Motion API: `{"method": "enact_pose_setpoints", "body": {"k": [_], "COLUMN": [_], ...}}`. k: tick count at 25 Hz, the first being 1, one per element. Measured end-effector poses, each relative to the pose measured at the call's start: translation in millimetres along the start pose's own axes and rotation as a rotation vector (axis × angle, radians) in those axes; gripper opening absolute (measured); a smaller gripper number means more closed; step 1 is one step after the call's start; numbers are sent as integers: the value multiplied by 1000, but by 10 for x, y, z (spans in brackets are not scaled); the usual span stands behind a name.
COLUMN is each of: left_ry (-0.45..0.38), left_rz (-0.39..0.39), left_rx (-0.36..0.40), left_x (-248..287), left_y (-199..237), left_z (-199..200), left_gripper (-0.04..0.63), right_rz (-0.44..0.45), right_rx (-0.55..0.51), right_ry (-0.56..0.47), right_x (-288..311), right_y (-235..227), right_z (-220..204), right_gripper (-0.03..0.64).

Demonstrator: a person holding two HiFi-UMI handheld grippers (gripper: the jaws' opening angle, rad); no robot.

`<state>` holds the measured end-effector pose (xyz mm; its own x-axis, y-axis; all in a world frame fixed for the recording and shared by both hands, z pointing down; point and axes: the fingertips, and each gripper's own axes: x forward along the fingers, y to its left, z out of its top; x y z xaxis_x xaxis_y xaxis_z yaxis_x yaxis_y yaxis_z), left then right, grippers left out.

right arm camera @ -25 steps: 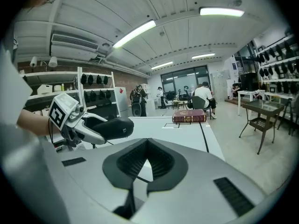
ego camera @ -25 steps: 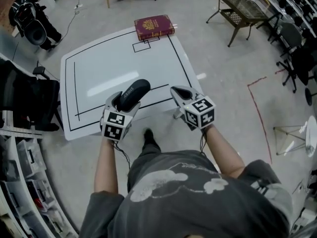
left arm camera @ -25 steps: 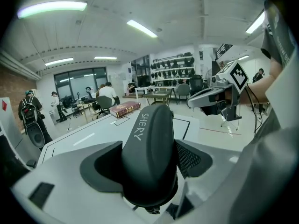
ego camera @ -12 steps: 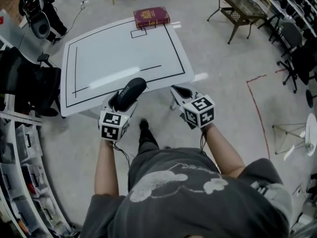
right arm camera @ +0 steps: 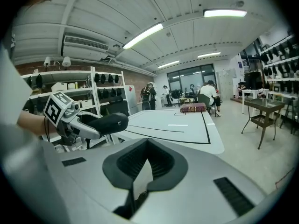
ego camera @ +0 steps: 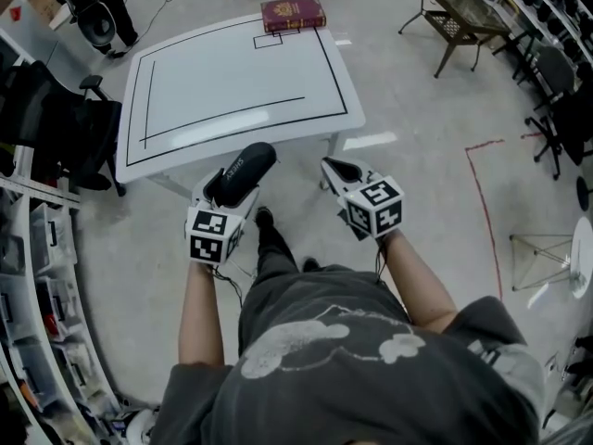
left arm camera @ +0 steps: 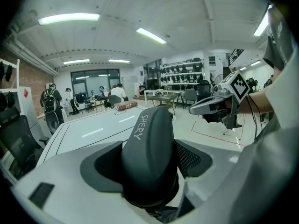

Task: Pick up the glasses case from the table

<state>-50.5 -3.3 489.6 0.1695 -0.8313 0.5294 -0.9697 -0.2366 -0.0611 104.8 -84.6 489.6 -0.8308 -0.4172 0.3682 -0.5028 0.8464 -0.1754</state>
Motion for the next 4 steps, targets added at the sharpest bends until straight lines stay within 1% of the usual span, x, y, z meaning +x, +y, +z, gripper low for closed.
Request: {"method": "enact_pose_setpoints", "body": {"k": [4], "left_ry": [4], "left_rz": [8], "left_rx": [-13], "left_x": [-81], "left_y": [-43], "left_z": [-143], "left_gripper": [339], "right_rz": [7], "right_rx": [9], "right_ry": [9], "right_x": [-42], "right_y": [82], "right_z": [-109], "right_gripper": [-2]}}
